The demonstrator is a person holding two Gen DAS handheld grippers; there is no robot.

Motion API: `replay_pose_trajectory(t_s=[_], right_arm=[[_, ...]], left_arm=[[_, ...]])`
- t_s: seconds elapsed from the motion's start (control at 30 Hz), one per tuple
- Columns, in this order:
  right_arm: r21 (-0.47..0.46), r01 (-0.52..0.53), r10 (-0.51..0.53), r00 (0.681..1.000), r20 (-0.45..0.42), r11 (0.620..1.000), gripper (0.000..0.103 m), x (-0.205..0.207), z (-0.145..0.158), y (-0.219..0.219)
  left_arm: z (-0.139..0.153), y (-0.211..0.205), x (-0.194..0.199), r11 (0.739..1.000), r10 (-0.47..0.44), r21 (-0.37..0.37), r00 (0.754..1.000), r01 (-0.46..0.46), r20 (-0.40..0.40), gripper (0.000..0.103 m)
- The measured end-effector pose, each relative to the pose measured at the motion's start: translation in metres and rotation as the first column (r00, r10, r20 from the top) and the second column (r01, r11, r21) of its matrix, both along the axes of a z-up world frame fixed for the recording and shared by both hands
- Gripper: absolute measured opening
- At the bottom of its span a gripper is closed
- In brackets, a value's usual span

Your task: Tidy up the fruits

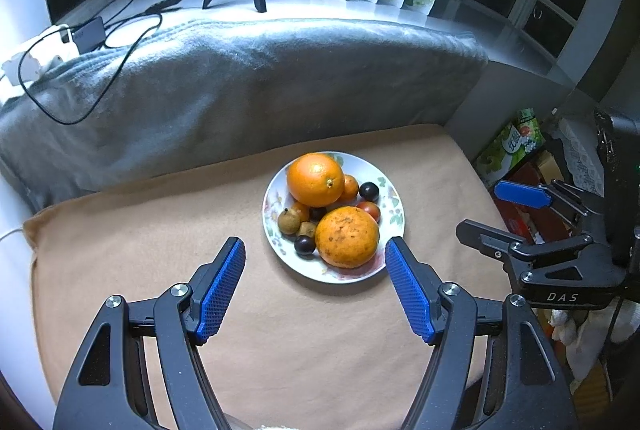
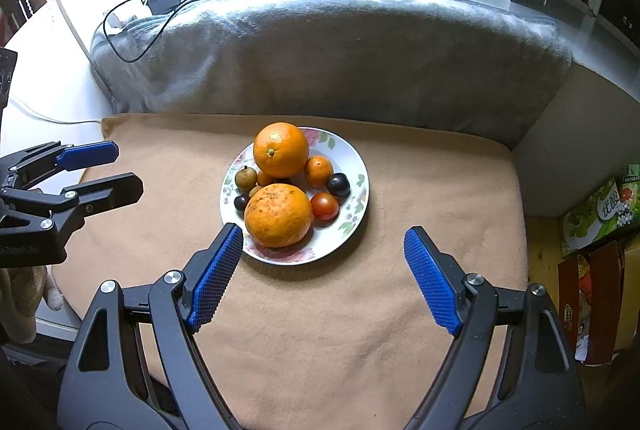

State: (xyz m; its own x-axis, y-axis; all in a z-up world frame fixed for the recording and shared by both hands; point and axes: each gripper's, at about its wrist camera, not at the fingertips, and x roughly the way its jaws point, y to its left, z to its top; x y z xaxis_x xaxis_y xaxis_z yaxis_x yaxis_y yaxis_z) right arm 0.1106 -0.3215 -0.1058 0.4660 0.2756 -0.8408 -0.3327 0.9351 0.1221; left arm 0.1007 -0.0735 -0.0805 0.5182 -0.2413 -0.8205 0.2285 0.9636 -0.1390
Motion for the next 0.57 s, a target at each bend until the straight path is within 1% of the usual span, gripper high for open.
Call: replay_pose_trajectory(t_s=[0.17, 0.3, 0.43, 0.57], right_arm=[[0.001, 0.003, -0.003, 1.000, -0.001, 1.000, 0.085, 0.0001, -0.0015, -0.0023], [-0.004, 0.003, -0.003, 1.000, -0.010, 1.000, 0.085, -0.0034, -0.0045, -0.0029], [-0.003, 0.005, -0.005, 1.000, -0.012, 1.000, 0.085, -0.0050, -0.0060, -0.0034], [0.003, 0.015, -0.015, 1.000, -0.016, 1.000, 0.085, -0.0058, -0.0079, -0.0053]], left_arm=[[0.0030, 0.0004, -0.0043, 1.000, -0.002, 0.001, 1.000, 0.002, 0.026, 0.073], [0.0018, 0.0016, -0.0045, 1.000, 0.010, 0.001, 1.000, -0.010, 0.018, 0.073], [0.0014, 0.0021, -0.0060, 1.000, 0.011, -0.016, 1.000, -0.011, 0.008, 0.073], [0.0035, -0.0020, -0.0090, 1.000, 0.011, -0.002, 1.000, -0.011, 0.027, 0.073]])
